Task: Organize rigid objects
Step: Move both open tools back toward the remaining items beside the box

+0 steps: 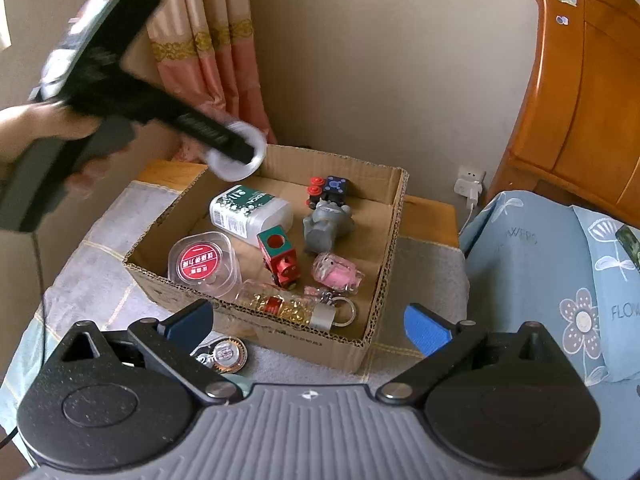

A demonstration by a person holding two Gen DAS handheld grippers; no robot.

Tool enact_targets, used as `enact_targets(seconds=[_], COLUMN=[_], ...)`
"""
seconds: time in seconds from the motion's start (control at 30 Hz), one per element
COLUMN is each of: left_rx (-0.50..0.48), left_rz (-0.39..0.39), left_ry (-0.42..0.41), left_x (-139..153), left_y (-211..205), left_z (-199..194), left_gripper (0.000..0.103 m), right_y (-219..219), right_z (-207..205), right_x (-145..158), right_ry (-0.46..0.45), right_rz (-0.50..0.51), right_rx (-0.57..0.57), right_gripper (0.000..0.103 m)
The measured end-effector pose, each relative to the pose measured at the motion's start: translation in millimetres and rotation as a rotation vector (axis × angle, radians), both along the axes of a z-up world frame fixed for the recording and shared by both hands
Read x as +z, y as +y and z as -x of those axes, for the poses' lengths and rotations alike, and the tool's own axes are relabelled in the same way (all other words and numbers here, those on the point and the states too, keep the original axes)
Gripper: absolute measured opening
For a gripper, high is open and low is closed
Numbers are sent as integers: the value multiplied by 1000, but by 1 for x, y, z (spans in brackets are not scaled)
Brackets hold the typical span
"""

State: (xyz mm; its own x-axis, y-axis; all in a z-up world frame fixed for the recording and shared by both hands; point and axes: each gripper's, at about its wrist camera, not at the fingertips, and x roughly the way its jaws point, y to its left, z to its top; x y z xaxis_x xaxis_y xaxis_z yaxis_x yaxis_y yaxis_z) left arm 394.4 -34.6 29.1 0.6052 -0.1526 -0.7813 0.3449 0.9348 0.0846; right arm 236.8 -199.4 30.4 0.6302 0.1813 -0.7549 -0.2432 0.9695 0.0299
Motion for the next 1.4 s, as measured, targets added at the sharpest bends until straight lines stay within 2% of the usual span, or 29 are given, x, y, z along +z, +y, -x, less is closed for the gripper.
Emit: enact_targets(seconds=[0.23,0.4,0.57,0.77,0.93,1.13,1.3,1.4], left_rx=[44,85,114,95,63,5,-14,-7], left_rz=[-13,-11,-12,9,18,-9,14,55], left_ry=[28,51,57,41,5,-102,-106,-143], left_x=[-16,-23,-27,-22,-10,0,-4,-5], left_y=[-8,-8,-5,-2,-4,2,18,33], left_z=[-30,-42,-44,-36,-15,33,82,115], left_gripper=[93,93,95,95,95,97,99,99], right_y=[-6,-7,-6,-1,4,8,13,18], right_z=[5,7,7,8,12,22,28,36], right_x=[-10,-15,-18,-17,-15,-19,-39,-56], right_ry=[11,10,23,21,7,-61,-18,-11], right_rz=[-50,-41,-63,-57,-58,-34,-43,-52], right_rx=[-17,-26,-13,-1,-2,-29,-27,-43], right_gripper=[103,103,103,103,103,103,103,103])
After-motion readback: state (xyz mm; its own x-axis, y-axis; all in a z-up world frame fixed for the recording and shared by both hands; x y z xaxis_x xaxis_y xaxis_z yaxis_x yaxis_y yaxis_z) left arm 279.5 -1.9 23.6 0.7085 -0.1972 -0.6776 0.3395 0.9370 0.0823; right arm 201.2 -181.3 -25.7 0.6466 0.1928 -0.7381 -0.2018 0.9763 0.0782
